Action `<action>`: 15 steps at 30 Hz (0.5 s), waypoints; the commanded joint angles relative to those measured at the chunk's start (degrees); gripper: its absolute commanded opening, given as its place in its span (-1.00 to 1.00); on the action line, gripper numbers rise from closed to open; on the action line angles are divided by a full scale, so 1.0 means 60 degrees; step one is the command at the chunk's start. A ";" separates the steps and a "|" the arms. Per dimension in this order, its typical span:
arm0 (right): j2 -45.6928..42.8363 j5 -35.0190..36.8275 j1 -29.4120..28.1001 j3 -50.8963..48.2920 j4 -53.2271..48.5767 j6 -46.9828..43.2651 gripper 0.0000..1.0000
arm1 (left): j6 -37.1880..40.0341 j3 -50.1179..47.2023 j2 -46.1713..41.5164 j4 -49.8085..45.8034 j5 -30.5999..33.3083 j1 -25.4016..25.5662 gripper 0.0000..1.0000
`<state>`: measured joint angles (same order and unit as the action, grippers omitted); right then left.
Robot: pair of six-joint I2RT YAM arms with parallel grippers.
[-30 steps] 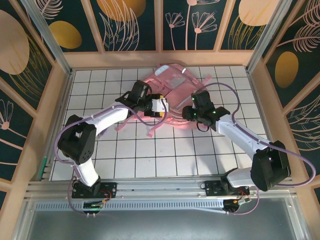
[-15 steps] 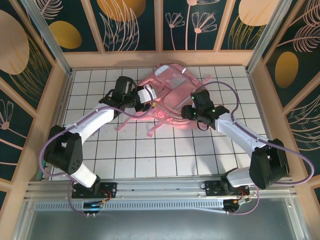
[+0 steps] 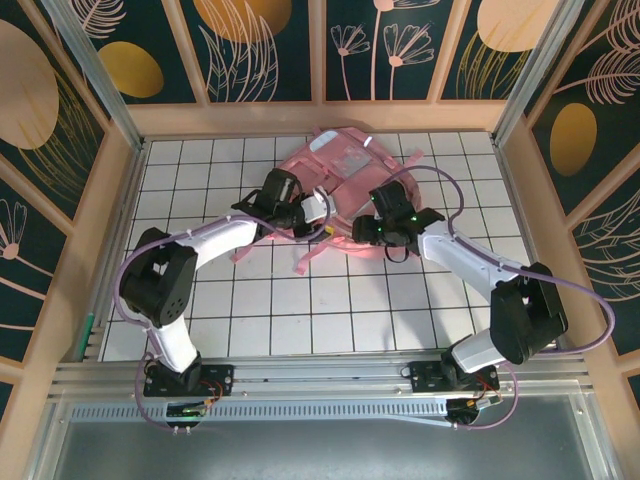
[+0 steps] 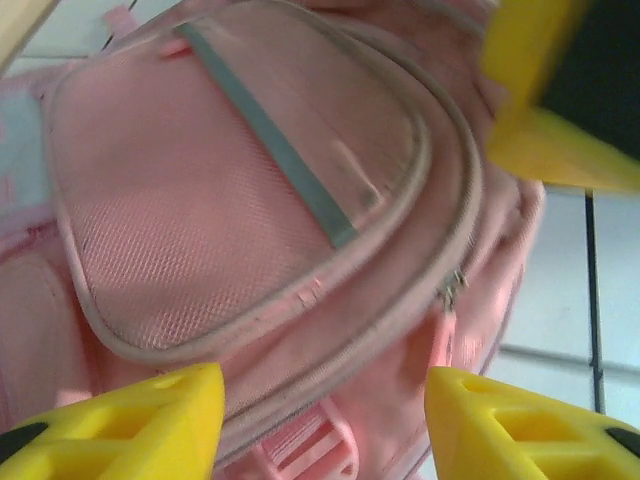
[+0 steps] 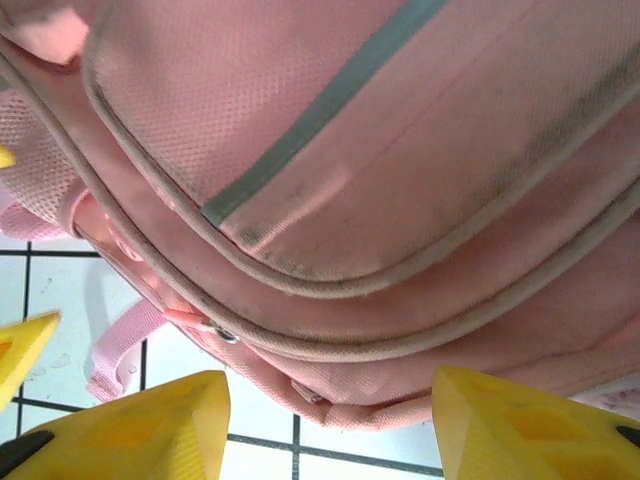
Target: Pack books, pencil case, and school supplies into a backpack
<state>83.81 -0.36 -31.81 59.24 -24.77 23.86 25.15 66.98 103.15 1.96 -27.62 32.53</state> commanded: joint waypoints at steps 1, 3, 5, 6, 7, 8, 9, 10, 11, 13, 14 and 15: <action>0.0099 -0.0299 0.0024 0.0542 -0.0106 -0.0699 0.11 | -0.6120 0.0133 0.0080 0.1284 0.1154 0.0002 0.04; 0.0090 -0.0072 0.0015 0.0493 -0.0220 -0.0673 0.12 | -0.9388 0.0504 0.0358 -0.0071 0.2164 -0.0001 0.09; 0.0030 0.0081 0.0022 0.0335 -0.0209 -0.0558 0.13 | -1.1650 0.0336 0.0652 -0.0234 0.1422 0.0052 0.11; 0.0000 0.0082 0.0017 0.0255 -0.0171 -0.0518 0.13 | -1.2939 -0.0190 0.0640 0.0506 0.0983 0.0129 0.09; -0.0035 0.0063 0.0014 0.0196 -0.0138 -0.0506 0.12 | -1.3781 -0.0763 0.0516 0.1345 0.0881 0.0235 0.08; -0.0076 0.0056 0.0014 0.0160 -0.0086 -0.0477 0.13 | -1.4381 -0.1218 0.0324 0.1901 0.1079 0.0363 0.09; -0.0092 0.0026 0.0017 0.0120 -0.0050 -0.0452 0.13 | -1.4707 -0.1346 0.0147 0.1677 0.1594 0.0468 0.10; -0.0110 -0.0014 0.0021 0.0106 -0.0013 -0.0446 0.13 | -1.4886 -0.1285 0.0038 0.1220 0.2085 0.0519 0.12; -0.0125 -0.0035 0.0014 0.0083 -0.0002 -0.0420 0.12 | -1.5062 -0.1166 -0.0046 0.0689 0.2546 0.0537 0.14; -0.0170 -0.0077 0.0017 0.0040 0.0023 -0.0366 0.13 | -1.5543 -0.1016 -0.0055 0.0172 0.2993 0.0530 0.19; -0.0209 -0.0149 0.0016 -0.0006 0.0081 -0.0330 0.13 | -1.5826 -0.1034 -0.0025 0.0236 0.3048 0.0541 0.19; -0.0237 -0.0193 0.0019 -0.0049 0.0125 -0.0307 0.13 | -1.6066 -0.1054 0.0003 0.0372 0.3085 0.0539 0.19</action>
<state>83.74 -1.08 -31.81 60.20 -24.62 21.54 -59.66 59.68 104.84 5.19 -13.50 36.03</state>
